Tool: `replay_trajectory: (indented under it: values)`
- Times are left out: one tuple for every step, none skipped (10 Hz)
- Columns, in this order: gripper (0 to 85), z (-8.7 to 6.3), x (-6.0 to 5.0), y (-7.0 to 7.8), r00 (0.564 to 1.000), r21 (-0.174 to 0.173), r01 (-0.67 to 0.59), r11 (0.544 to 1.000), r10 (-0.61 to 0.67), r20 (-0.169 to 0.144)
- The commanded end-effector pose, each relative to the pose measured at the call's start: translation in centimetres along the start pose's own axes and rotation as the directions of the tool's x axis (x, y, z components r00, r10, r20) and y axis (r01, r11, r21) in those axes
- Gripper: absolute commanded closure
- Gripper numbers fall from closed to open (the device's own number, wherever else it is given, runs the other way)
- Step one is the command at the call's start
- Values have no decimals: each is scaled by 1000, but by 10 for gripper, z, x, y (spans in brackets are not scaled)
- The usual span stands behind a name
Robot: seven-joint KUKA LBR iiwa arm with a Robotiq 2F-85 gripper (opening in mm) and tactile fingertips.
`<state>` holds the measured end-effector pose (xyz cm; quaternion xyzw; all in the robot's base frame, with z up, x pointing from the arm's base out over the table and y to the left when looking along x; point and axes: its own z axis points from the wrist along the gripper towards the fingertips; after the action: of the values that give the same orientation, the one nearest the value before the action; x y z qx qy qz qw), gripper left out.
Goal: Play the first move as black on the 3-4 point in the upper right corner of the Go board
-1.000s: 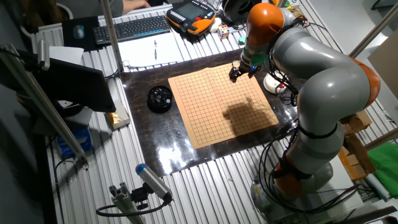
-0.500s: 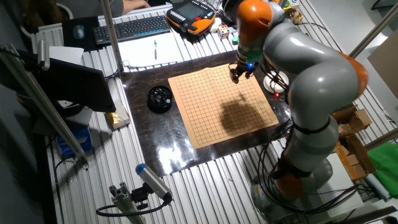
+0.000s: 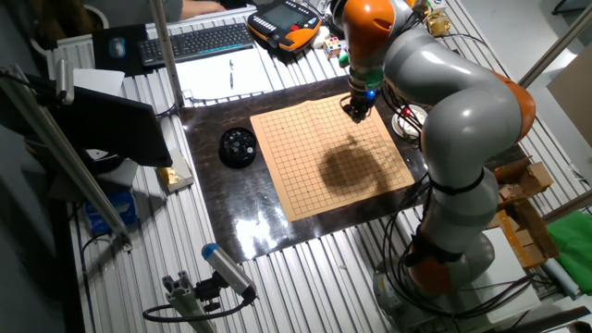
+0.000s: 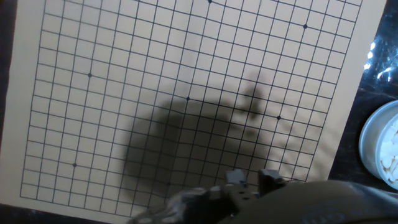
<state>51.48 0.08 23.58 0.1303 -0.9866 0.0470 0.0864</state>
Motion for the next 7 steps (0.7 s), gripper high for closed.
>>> replay_trajectory:
  values:
    - [837, 0, 0, 0, 1000, 0, 0, 1000, 0, 0]
    - [837, 0, 0, 0, 1000, 0, -14, 1000, 14, -1]
    - [837, 0, 0, 0, 999, 1, -33, 999, 33, -2]
    - [837, 0, 0, 0, 999, 0, -45, 999, 45, -5]
    - [837, 0, 0, 0, 999, -1, -46, 999, 46, -9]
    - [837, 0, 0, 0, 999, -1, -49, 999, 49, -9]
    - [837, 0, 0, -1, 999, -1, -51, 999, 51, -12]
